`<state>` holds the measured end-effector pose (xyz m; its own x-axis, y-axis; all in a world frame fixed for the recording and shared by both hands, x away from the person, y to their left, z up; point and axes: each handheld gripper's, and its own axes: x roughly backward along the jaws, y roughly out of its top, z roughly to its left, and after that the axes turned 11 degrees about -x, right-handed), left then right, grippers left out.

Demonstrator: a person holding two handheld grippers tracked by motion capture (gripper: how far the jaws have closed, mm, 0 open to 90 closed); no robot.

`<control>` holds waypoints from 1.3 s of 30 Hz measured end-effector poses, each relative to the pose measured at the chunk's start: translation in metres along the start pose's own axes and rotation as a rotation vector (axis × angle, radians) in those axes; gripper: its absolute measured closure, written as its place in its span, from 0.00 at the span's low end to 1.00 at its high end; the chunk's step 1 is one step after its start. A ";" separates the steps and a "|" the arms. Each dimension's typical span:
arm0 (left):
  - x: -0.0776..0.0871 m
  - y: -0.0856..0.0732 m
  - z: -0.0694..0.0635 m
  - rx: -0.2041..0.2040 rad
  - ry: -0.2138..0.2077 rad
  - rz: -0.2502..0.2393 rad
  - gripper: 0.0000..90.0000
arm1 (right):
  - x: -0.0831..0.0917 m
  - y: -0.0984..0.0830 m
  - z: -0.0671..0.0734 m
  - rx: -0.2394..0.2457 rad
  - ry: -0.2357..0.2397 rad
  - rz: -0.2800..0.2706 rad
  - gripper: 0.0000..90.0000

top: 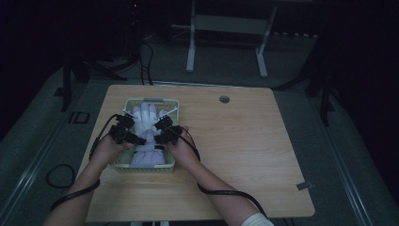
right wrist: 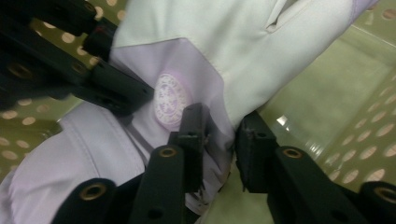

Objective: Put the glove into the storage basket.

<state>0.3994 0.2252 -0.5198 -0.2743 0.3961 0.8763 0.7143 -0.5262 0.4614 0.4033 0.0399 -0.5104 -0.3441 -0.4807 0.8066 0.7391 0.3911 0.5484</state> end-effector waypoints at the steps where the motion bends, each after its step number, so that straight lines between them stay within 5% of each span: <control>1: 0.000 0.001 -0.001 -0.010 0.016 0.010 0.64 | 0.001 0.000 0.000 -0.005 0.009 0.000 0.75; 6: 0.001 0.004 -0.004 -0.028 0.050 0.025 0.54 | 0.011 0.002 -0.010 -0.007 0.069 -0.024 0.57; 10: 0.014 0.001 -0.008 -0.040 0.063 -0.097 0.23 | 0.022 0.003 -0.020 0.032 0.171 -0.090 0.40; 11: 0.014 0.001 -0.008 -0.040 0.063 -0.097 0.15 | 0.024 0.003 -0.021 0.039 0.189 -0.095 0.39; 12: 0.024 0.000 -0.011 -0.046 0.102 -0.171 0.12 | 0.029 0.003 -0.022 0.035 0.206 -0.100 0.36; 15: 0.034 -0.001 -0.013 -0.048 0.117 -0.229 0.03 | 0.035 0.000 -0.024 0.072 0.241 -0.114 0.24; 19: 0.046 -0.003 -0.020 -0.040 0.096 -0.319 0.02 | 0.039 -0.004 -0.029 0.124 0.254 -0.133 0.17; 21: 0.049 -0.004 -0.027 -0.036 0.085 -0.359 0.02 | 0.042 -0.006 -0.031 0.135 0.298 -0.144 0.17; 29: 0.052 -0.004 -0.050 -0.050 0.065 -0.438 0.02 | 0.057 -0.012 -0.047 0.156 0.320 -0.173 0.16; 33: 0.051 -0.002 -0.058 -0.055 0.050 -0.458 0.02 | 0.063 -0.014 -0.054 0.163 0.319 -0.175 0.16; 39: 0.044 0.006 -0.085 -0.126 0.038 -0.463 0.02 | 0.074 -0.024 -0.069 0.198 0.292 -0.168 0.16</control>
<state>0.3364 0.1753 -0.4673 -0.5704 0.5836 0.5780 0.4281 -0.3893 0.8156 0.4001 -0.0597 -0.4790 -0.2505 -0.7430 0.6207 0.5506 0.4180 0.7226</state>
